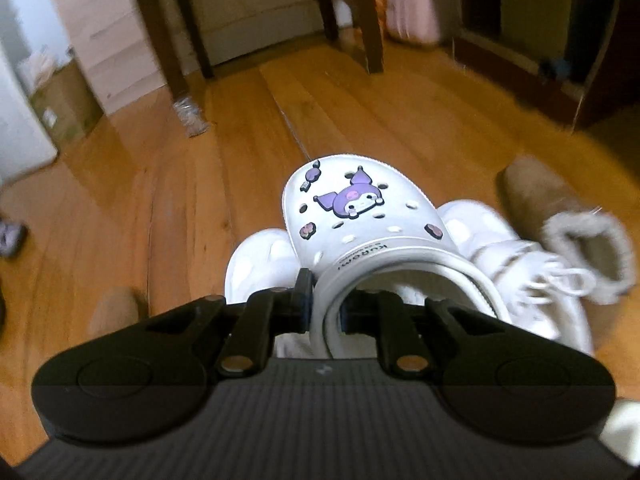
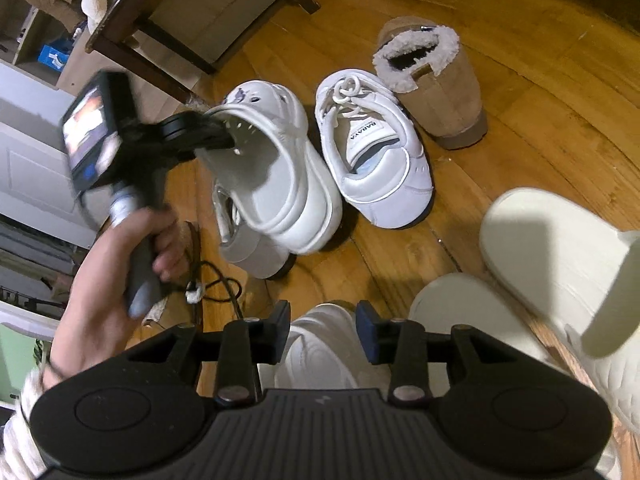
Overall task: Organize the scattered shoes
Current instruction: 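Carry the Croc with the left gripper, lower it, and open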
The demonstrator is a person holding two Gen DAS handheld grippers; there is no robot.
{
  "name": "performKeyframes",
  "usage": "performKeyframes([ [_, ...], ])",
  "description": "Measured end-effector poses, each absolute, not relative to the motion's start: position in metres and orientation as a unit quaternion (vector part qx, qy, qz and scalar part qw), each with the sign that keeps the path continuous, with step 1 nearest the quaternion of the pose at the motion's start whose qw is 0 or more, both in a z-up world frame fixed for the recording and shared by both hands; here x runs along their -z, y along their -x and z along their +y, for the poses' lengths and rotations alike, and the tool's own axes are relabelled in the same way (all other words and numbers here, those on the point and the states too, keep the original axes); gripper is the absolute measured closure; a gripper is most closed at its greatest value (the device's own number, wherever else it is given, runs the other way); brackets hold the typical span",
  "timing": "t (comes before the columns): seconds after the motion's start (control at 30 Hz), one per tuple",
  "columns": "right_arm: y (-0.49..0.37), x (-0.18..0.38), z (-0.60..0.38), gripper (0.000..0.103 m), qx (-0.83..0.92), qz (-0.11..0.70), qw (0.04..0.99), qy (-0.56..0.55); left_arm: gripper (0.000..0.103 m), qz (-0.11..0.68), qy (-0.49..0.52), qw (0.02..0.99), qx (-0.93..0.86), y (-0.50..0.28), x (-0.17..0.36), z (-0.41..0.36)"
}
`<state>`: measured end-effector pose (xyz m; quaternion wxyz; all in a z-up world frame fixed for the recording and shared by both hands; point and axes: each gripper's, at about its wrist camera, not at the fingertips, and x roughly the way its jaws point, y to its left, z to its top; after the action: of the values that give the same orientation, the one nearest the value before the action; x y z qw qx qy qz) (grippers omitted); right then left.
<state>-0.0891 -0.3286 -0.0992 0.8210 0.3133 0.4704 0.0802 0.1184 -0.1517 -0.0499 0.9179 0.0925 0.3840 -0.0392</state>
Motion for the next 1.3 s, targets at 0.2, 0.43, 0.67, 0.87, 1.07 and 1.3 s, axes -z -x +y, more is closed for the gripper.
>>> performKeyframes([
  [0.2,0.105,0.08,-0.316,0.064,-0.089,0.469,0.829,-0.29,0.089,0.346,-0.066,0.935,0.051,-0.047,0.01,-0.106],
  [0.43,0.127,0.067,-0.297,0.055,-0.092,0.473,0.836,-0.262,0.088,0.363,-0.071,0.929,0.022,0.016,0.005,-0.053],
  [0.67,0.141,0.075,-0.269,0.055,-0.105,0.499,0.828,-0.235,0.087,0.446,-0.04,0.894,0.012,0.068,0.044,-0.011],
  [0.87,0.152,0.08,-0.245,0.055,-0.12,0.513,0.826,-0.199,0.087,0.483,-0.017,0.875,0.009,0.097,0.074,0.006],
  [1.07,0.171,0.077,-0.204,0.053,-0.095,0.474,0.871,-0.083,0.048,0.588,0.047,0.803,0.086,0.109,0.104,0.027],
  [1.3,0.189,0.062,-0.139,0.051,-0.28,0.483,0.824,0.093,0.015,0.616,0.123,0.757,0.178,0.137,0.09,0.066],
])
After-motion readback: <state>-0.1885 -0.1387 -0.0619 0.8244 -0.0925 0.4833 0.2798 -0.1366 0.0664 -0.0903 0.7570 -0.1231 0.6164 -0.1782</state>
